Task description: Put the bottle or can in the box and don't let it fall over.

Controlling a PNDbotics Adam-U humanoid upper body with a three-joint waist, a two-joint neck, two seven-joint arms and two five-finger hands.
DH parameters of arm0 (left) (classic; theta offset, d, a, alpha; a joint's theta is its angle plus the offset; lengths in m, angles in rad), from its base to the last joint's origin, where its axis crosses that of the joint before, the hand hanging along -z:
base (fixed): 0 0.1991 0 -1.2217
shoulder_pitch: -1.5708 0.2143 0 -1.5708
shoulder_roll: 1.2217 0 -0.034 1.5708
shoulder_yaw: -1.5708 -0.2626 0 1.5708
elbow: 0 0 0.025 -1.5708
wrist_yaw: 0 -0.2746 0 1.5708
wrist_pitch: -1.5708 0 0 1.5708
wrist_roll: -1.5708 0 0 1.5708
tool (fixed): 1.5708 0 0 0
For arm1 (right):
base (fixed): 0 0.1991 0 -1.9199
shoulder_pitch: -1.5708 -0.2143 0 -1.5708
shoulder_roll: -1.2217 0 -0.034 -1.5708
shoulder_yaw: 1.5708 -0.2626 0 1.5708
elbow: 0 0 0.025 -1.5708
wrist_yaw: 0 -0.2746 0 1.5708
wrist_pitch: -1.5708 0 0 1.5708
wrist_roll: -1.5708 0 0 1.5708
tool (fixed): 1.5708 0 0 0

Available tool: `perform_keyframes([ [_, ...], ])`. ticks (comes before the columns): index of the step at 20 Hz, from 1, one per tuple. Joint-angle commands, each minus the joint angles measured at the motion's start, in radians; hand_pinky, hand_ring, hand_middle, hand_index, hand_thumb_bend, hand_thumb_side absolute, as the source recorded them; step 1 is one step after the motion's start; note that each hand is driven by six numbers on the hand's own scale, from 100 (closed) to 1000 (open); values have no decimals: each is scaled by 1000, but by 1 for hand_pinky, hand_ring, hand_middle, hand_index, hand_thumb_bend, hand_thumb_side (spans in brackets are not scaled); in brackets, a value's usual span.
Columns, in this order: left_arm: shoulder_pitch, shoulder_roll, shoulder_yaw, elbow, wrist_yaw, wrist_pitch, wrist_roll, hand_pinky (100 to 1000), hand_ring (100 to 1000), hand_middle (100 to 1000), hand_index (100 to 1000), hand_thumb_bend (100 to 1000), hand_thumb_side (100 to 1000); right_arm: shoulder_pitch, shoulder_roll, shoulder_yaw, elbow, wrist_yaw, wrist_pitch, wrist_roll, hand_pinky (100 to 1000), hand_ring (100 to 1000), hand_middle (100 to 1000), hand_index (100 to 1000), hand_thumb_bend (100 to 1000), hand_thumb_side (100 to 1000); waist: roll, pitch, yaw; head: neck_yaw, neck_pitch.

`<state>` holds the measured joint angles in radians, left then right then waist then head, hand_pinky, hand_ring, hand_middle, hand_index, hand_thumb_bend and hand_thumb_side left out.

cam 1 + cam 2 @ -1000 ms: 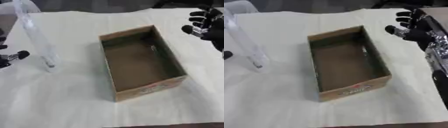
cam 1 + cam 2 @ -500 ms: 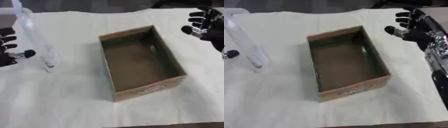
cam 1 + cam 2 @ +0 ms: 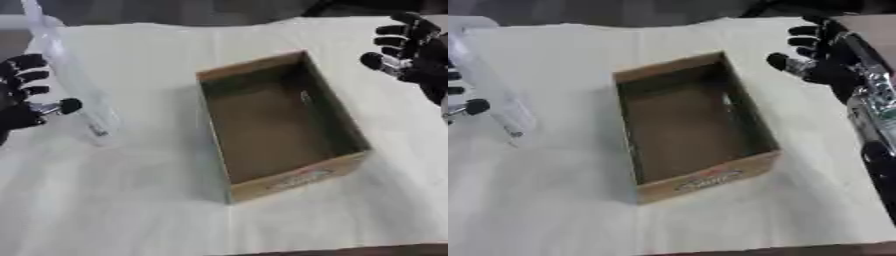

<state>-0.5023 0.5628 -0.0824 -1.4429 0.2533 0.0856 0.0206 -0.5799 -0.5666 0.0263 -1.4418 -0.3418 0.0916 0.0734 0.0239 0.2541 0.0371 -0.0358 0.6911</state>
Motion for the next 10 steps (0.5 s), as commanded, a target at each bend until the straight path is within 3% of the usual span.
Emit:
perform_keyframes([
  [1,-27,13,-4,5,-23,1,-10,796,837,794,831,1000,142,-17,-18,-2,-10,6,1,3,948,847,770,945,679,159,0,-27,-2,6,-16],
  [10,-78,-28,-27,49,-66,-9,-29,795,830,788,823,1000,135,-19,-12,1,-6,9,2,7,948,846,770,945,680,160,0,-22,-8,11,-18],
])
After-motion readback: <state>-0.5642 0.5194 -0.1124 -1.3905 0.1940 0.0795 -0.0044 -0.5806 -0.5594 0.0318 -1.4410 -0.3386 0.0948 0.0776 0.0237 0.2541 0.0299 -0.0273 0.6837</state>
